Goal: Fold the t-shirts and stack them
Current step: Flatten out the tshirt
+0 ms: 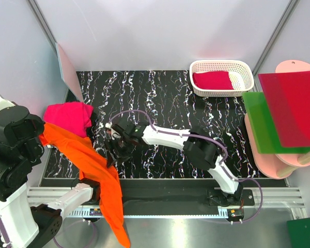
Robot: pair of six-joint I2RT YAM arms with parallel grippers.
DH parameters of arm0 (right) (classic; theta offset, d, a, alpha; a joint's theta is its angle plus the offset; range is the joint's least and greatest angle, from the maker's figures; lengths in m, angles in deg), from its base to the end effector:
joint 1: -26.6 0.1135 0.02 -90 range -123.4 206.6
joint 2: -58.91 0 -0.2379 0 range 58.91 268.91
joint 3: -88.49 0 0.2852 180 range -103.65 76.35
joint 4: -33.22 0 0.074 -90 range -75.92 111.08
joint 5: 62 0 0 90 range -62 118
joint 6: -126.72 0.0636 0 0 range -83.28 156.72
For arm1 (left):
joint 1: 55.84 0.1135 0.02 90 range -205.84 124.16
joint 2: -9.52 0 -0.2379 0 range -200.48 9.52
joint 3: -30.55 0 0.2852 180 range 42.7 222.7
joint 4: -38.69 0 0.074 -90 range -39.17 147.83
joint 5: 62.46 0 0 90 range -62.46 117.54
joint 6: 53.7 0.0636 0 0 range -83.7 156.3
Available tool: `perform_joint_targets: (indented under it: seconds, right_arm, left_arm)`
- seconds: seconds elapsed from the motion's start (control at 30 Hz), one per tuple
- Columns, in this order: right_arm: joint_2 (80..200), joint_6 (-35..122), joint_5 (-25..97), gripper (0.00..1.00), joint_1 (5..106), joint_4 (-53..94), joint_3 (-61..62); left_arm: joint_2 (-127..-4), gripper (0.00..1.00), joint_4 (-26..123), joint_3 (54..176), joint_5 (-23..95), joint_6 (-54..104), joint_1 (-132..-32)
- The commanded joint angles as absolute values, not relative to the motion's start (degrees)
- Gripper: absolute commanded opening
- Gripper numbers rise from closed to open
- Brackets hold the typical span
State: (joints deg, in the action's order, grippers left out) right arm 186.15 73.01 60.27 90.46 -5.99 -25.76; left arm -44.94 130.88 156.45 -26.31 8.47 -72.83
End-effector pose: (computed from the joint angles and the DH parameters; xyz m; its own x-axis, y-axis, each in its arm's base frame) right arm 0.1987 0.4819 0.1378 -0.8152 -0.5251 -0.2443 -0.5220 0.4833 0.7028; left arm 0.0884 0.0267 0.5379 -0.0430 -0.2748 -0.9605 -0.6444 0.7424 -0.1836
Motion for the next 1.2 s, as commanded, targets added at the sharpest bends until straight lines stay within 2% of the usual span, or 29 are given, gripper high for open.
perform_joint_targets:
  seconds: [0.0, 0.1, 0.17, 0.23, 0.27, 0.3, 0.47, 0.6, 0.7, 0.87, 1.03, 1.17]
  right_arm:
    - [189.94, 72.14, 61.39, 0.69, 90.41, -4.85, -31.13]
    - [191.88, 71.17, 64.64, 0.68, 90.32, -4.94, -33.51]
    - [192.41, 70.65, 66.14, 0.61, 90.32, -5.29, -34.22]
    - [192.85, 70.03, 69.13, 0.41, 90.06, -5.99, -35.36]
    - [192.77, 69.94, 69.48, 0.09, 89.80, -6.60, -35.45]
    - [191.46, 69.68, 68.44, 0.00, 89.71, -7.13, -34.76]
    - [182.50, 68.27, 57.47, 0.00, 86.73, -9.76, -29.40]
    - [170.92, 65.82, 40.10, 0.00, 83.74, -13.37, -25.18]
    - [165.02, 63.71, 29.11, 0.00, 81.46, -15.57, -25.17]
    - [161.92, 58.88, 14.06, 0.00, 80.65, -17.24, -28.94]
    - [164.72, 56.58, 14.89, 0.00, 80.57, -17.85, -31.76]
    - [170.42, 58.86, 25.76, 0.01, 80.57, -23.47, -31.06]
  left_arm:
    - [-45.06, 0.00, 139.69, 156.52, -27.66, 9.23, -73.15]
    - [-45.24, 0.00, 139.69, 156.69, -27.74, 9.41, -73.15]
    - [-45.59, 0.00, 139.60, 156.78, -27.83, 9.23, -73.15]
    - [-45.85, 0.00, 139.60, 156.69, -27.83, 9.14, -73.15]
    - [-45.85, 0.00, 139.60, 156.61, -27.83, 8.97, -73.15]
    - [-46.03, 0.00, 139.60, 156.61, -27.75, 8.88, -73.15]
    - [-47.34, 0.00, 139.52, 156.78, -27.66, 7.83, -73.15]
    - [-49.10, 0.00, 139.25, 157.48, -27.04, 6.95, -73.07]
    - [-50.33, 0.00, 137.59, 157.40, -25.90, 7.21, -73.07]
    - [-51.56, 0.00, 134.86, 155.99, -23.44, 7.30, -73.07]
    - [-52.79, 0.00, 134.77, 155.29, -22.65, 6.77, -73.07]
    - [-53.50, 0.00, 136.25, 155.99, -23.35, 6.42, -72.89]
